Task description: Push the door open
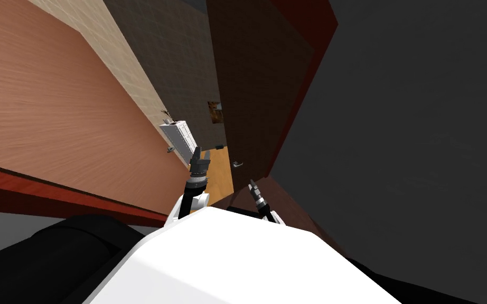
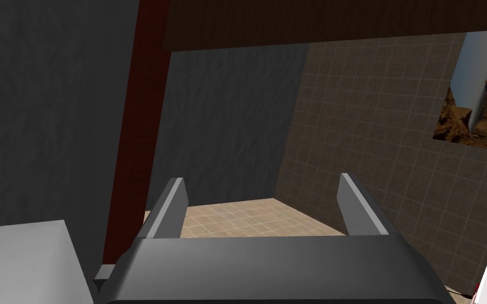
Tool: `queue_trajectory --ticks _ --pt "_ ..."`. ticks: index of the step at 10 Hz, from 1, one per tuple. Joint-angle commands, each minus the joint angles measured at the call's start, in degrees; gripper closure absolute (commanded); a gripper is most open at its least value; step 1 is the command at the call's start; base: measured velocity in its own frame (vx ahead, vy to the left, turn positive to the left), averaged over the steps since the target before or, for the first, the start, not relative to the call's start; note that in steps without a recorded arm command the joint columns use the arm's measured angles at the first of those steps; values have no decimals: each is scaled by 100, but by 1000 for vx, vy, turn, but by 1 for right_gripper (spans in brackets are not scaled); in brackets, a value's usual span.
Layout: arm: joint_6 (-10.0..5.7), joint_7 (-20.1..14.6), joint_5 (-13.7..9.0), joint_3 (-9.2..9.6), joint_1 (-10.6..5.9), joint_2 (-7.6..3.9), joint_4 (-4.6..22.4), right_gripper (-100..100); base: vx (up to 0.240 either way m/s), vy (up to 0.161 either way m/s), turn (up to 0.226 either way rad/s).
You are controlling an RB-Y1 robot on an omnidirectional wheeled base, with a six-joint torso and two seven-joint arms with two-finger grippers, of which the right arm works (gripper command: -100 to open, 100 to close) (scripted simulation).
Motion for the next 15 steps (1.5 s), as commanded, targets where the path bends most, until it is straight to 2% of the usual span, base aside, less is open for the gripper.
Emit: queue_trajectory --ticks 1,7,9,10,11,15 --pt "-32 -16 1 87 -66 -18 159 -100 130 84 -86" --pt "-200 -58 7 424 -329 -58 853 -100 132 102 -82" --pt "-233 -67 8 489 -381 -65 989 -100 139 101 -58" --pt "-212 -64 7 465 -370 -57 948 -100 60 33 -10" --pt "-205 -40 3 434 -406 -5 1013 -100 111 83 51" --pt "-170 5 -4 368 -462 90 1107 -100 148 134 33"
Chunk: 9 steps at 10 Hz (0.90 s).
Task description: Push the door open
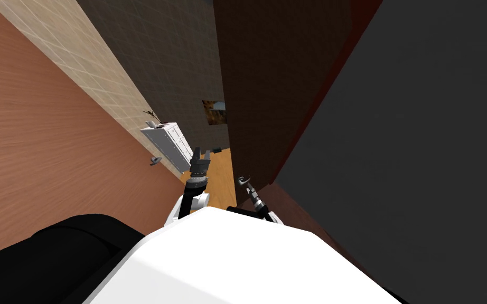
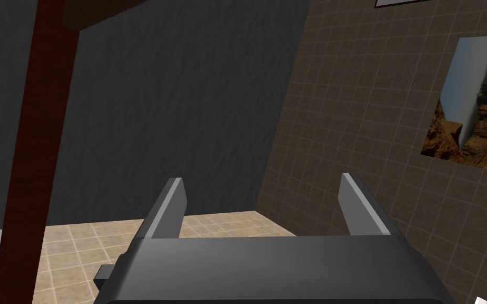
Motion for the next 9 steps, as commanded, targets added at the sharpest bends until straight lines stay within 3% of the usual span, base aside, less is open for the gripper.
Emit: queue_trajectory --ticks 1,4,5,9 --pt "16 24 -5 -36 -33 50 57 -100 141 125 38" --pt "32 39 -7 -61 -58 89 91 -100 115 93 26" --pt "32 39 -7 -61 -58 89 91 100 0 0 0" --pt "32 39 -7 -61 -58 89 91 100 -11 -11 1"
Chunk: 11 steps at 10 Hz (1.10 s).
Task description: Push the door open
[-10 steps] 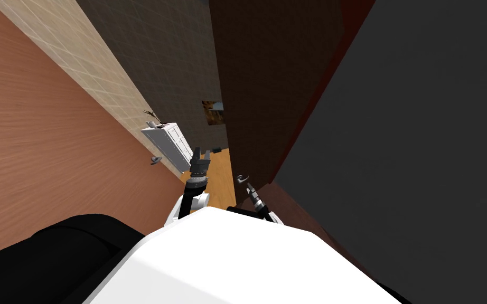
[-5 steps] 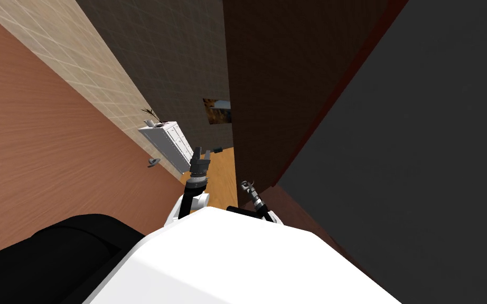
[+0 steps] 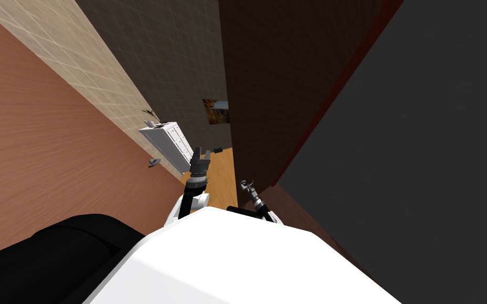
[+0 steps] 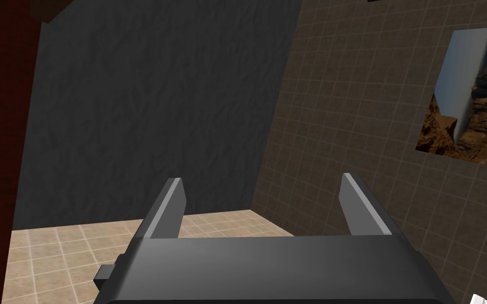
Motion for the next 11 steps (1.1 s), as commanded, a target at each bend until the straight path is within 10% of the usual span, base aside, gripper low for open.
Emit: queue_trajectory --ticks 1,11 --pt "-17 -1 0 2 -4 6 -12 100 0 0 0" --pt "-13 283 -200 -719 -102 142 255 100 112 144 -37"
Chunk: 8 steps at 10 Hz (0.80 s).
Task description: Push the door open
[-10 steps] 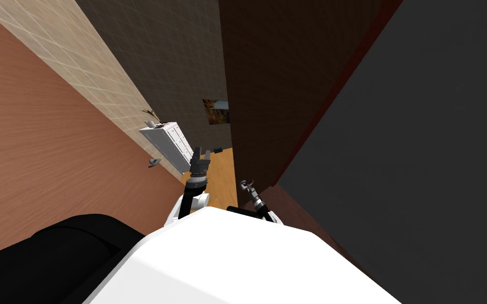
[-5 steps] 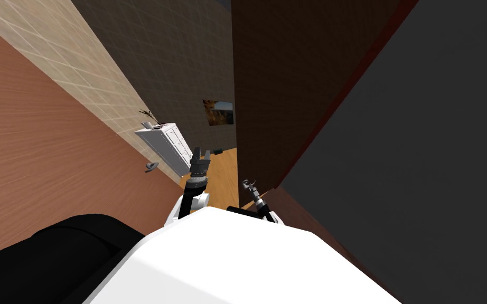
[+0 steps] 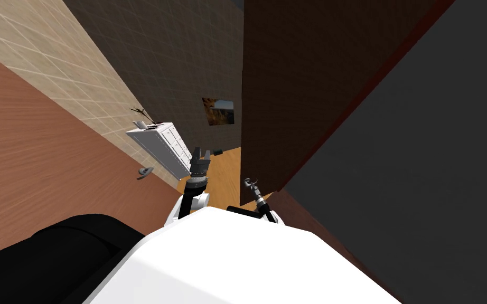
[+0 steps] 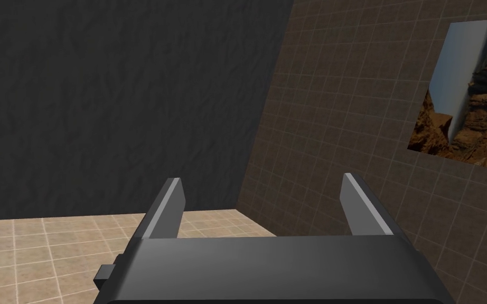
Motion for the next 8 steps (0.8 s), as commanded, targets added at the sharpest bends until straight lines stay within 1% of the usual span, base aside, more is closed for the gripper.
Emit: queue_trajectory --ticks 1,8 --pt "-18 18 -58 -168 -76 -35 37 100 73 99 -35" --pt "-27 185 -176 -592 -138 75 186 100 90 100 -37"
